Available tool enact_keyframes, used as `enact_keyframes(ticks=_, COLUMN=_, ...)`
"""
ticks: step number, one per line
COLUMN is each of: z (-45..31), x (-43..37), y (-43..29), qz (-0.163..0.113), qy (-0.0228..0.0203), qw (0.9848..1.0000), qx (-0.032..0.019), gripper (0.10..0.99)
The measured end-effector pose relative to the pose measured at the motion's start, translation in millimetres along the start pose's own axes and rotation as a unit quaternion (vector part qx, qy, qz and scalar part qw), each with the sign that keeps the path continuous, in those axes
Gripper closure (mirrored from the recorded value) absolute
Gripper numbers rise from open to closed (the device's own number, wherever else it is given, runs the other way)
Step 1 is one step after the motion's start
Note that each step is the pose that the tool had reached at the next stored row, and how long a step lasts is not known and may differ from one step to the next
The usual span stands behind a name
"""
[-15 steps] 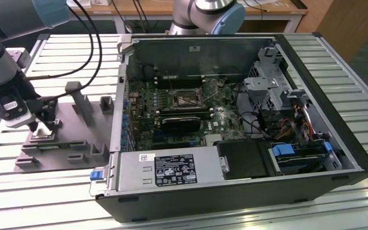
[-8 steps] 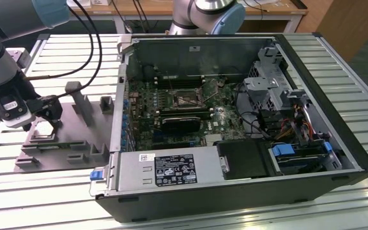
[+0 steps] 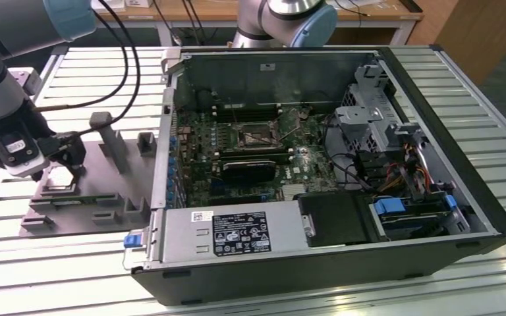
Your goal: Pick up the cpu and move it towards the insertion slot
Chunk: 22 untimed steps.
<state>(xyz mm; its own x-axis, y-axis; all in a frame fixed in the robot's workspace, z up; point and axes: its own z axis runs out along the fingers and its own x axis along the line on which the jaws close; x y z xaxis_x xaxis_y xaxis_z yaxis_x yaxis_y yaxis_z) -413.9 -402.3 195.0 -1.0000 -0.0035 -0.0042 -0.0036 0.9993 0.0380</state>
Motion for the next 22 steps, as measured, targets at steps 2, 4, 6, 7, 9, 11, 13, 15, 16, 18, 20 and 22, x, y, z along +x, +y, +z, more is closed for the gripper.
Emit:
enact_keyframes(ticks=2, z=1.7, x=0.5, y=-0.1, qz=-0.002, qy=0.0001, qw=1.0000, qx=0.0000, gripper=0.380)
enact_keyframes(ticks=4, z=4.1, x=0.9, y=-0.2, qz=-0.004, qy=0.0001, qw=1.0000, qx=0.0000, gripper=0.380)
enact_keyframes(ticks=6, z=6.5, x=1.0, y=-0.3, qz=-0.004, qy=0.0001, qw=1.0000, qx=0.0000, gripper=0.380)
enact_keyframes(ticks=7, z=7.3, x=1.0, y=-0.3, qz=-0.004, qy=0.0001, qw=1.0000, qx=0.0000, gripper=0.380)
enact_keyframes(ticks=9, z=8.4, x=1.2, y=-0.3, qz=-0.004, qy=0.0002, qw=1.0000, qx=0.0000, gripper=0.380)
enact_keyframes(ticks=11, z=9.2, x=2.0, y=-0.1, qz=-0.003, qy=0.0000, qw=1.0000, qx=0.0000, gripper=0.380)
enact_keyframes(ticks=13, z=10.1, x=2.6, y=0.1, qz=-0.002, qy=-0.0001, qw=1.0000, qx=0.0000, gripper=0.380)
enact_keyframes(ticks=15, z=11.1, x=2.8, y=0.4, qz=-0.001, qy=-0.0001, qw=1.0000, qx=0.0000, gripper=0.380)
enact_keyframes(ticks=16, z=11.4, x=2.8, y=0.4, qz=-0.001, qy=0.0000, qw=1.0000, qx=0.0000, gripper=0.380)
enact_keyframes(ticks=18, z=11.4, x=2.8, y=0.5, qz=-0.001, qy=0.0000, qw=1.0000, qx=0.0000, gripper=0.380)
enact_keyframes(ticks=20, z=11.5, x=2.8, y=0.4, qz=-0.001, qy=0.0000, qw=1.0000, qx=0.0000, gripper=0.380)
enact_keyframes(ticks=22, z=12.3, x=2.8, y=0.5, qz=-0.001, qy=-0.0002, qw=1.0000, qx=-0.0001, gripper=0.380)
